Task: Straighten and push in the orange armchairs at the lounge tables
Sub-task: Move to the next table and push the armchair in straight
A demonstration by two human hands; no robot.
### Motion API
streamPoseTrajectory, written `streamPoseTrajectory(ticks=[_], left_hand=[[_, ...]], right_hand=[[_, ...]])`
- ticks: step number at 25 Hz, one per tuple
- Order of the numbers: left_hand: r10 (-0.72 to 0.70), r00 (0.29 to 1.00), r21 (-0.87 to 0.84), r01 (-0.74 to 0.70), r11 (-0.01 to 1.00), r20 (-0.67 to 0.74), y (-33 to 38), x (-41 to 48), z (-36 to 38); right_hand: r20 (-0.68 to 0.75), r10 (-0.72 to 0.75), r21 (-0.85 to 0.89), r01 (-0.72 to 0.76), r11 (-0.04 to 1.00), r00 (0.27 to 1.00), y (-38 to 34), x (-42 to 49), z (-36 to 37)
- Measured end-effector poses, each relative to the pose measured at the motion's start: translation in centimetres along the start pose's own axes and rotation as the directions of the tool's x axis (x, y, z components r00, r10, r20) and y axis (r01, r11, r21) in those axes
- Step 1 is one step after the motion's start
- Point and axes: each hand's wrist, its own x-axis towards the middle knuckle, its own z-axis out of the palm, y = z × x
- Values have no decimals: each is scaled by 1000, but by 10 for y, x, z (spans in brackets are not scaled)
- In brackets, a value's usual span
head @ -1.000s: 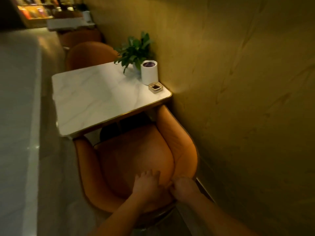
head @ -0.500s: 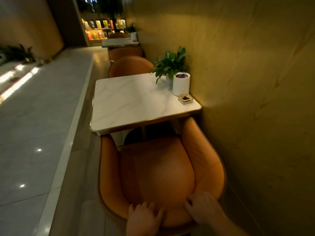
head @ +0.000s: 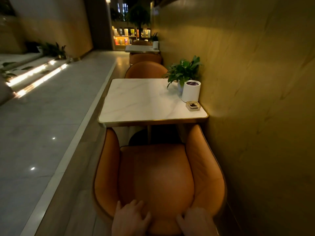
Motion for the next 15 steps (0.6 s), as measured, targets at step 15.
streamPoseTrajectory(ticks=[15], left_hand=[[37, 994, -9, -38, 999, -101, 7, -7, 25]], right_hand=[[-397, -175, 47, 210, 977, 901, 32, -13, 30]])
